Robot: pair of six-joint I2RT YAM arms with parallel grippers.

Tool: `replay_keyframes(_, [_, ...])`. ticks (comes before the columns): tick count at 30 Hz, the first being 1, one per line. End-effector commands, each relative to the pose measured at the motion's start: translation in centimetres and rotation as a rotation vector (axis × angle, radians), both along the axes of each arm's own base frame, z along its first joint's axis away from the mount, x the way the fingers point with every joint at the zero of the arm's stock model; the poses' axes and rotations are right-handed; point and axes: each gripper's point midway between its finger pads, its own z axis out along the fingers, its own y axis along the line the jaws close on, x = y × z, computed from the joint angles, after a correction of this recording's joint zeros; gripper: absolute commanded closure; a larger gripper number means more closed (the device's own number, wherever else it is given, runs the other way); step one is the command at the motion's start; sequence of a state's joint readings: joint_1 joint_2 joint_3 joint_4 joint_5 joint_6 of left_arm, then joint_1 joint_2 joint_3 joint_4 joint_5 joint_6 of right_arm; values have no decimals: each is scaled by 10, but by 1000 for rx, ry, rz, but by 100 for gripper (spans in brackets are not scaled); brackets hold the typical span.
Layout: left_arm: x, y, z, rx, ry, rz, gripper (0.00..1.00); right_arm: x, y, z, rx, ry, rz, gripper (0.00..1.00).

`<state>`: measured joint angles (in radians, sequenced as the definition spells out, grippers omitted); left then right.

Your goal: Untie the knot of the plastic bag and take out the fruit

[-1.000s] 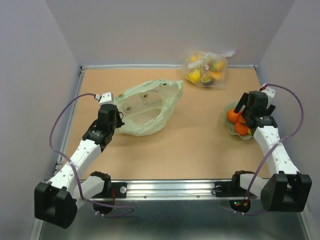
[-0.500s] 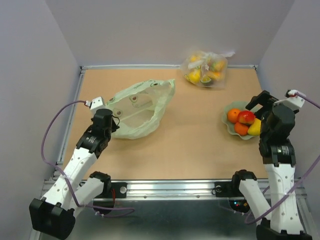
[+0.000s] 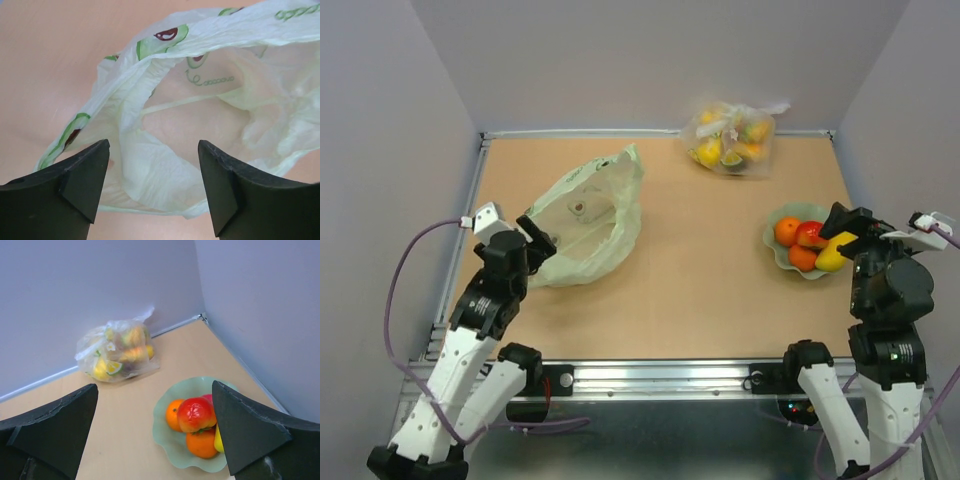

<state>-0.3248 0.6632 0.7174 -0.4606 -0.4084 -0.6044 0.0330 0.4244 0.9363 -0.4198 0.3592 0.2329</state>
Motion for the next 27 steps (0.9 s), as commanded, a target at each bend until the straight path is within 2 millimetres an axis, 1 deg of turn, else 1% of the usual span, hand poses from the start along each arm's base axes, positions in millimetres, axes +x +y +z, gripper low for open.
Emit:
replay_keyframes(1, [-17,13,75,-75,-242,40,16,-21,1,37,-45,-93,11,0])
replay_keyframes(2, [-23,16,84,-84,-280,43,15,-25,4,42,-46,-110,26,0])
replay_keyframes(3, [-35,22,100,-104,-353,54,14,-27,4,44,-51,-116,31,0])
replay_keyframes(4, [-43,29,111,-109,-399,77,10,-30,4,45,-62,-121,31,0])
replay_keyframes(5, [-57,36,124,-139,-474,95,6,-32,5,46,-63,-127,38,0])
replay_keyframes(6, [-67,49,132,-172,-521,167,2,-34,5,46,-69,-129,38,0])
replay_keyframes(7, [-78,56,142,-222,-567,204,1,-35,4,45,-71,-128,35,0])
replay_keyframes(8, [-87,61,150,-220,-611,204,1,-37,3,45,-69,-133,30,0])
replay_keyframes(9, [-102,59,165,-206,-687,142,1,-40,1,45,-64,-138,22,0])
replay_keyframes(10, [-112,61,175,-174,-730,116,1,-42,0,46,-61,-145,18,0])
replay_keyframes(12, [-134,71,190,-142,-808,123,1,-46,-3,46,-56,-153,6,0])
replay_keyframes(15, [-148,85,196,-109,-815,170,1,-53,-3,48,-57,-174,13,0])
replay_keyframes(16, [-154,90,198,-95,-816,187,1,-59,-3,48,-61,-188,16,0])
replay_keyframes(18, [-157,92,199,-55,-808,182,1,-62,-4,41,-56,-194,16,0])
replay_keyframes(20, [-158,93,199,-38,-804,180,1,-69,-5,38,-53,-214,20,0])
replay_keyframes(24, [-156,94,194,-29,-788,186,1,-91,-10,34,-63,-274,13,0])
replay_keyframes(26, [-151,93,190,-19,-775,187,1,-94,-12,31,-71,-277,2,0])
replay_keyframes(27, [-150,93,189,-19,-773,189,1,-99,-15,31,-67,-290,-9,0])
